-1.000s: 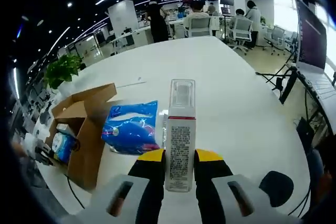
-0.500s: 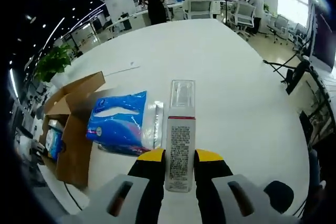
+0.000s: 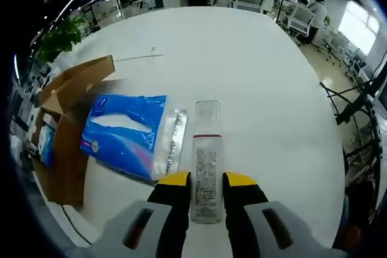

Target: Operate the shoe box by opening the lid, removing the specified soft item, and placing it in the target area until the item is outside and the box remains undamaged.

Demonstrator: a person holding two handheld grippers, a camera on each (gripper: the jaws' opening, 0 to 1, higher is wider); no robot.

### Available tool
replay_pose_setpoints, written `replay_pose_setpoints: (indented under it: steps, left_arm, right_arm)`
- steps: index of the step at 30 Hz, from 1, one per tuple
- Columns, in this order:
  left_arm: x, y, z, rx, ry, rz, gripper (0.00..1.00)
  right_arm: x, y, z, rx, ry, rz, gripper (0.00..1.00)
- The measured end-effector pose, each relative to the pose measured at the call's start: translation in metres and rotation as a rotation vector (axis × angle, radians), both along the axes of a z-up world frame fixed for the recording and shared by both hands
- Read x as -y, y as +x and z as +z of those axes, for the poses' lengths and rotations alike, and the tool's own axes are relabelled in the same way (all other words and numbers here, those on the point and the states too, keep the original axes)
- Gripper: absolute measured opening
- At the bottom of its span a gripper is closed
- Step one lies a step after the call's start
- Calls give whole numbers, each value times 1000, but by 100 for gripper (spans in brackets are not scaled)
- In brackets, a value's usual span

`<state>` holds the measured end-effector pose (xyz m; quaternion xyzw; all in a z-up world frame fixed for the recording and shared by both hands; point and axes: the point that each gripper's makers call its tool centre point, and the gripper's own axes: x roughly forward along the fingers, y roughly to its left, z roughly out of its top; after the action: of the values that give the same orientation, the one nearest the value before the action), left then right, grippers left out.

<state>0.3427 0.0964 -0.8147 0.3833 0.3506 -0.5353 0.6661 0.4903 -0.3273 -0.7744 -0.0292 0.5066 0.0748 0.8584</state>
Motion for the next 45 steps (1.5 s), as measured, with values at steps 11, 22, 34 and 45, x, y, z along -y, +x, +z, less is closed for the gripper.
replay_pose_setpoints:
  steps: [11, 22, 34, 45]
  left_arm:
    - [-1, -1, 0, -6, 0, 7, 3]
    - [-1, -1, -1, -4, 0, 4, 3]
    - [-2, 0, -1, -7, 0, 5, 3]
    - [-2, 0, -1, -6, 1, 7, 3]
  right_arm:
    - [8, 26, -19, -29, 34, -48, 18]
    - [13, 34, -39, -64, 25, -63, 18]
    - [5, 29, -47, -75, 23, -55, 19]
    - [5, 27, -47, -69, 17, -31, 27]
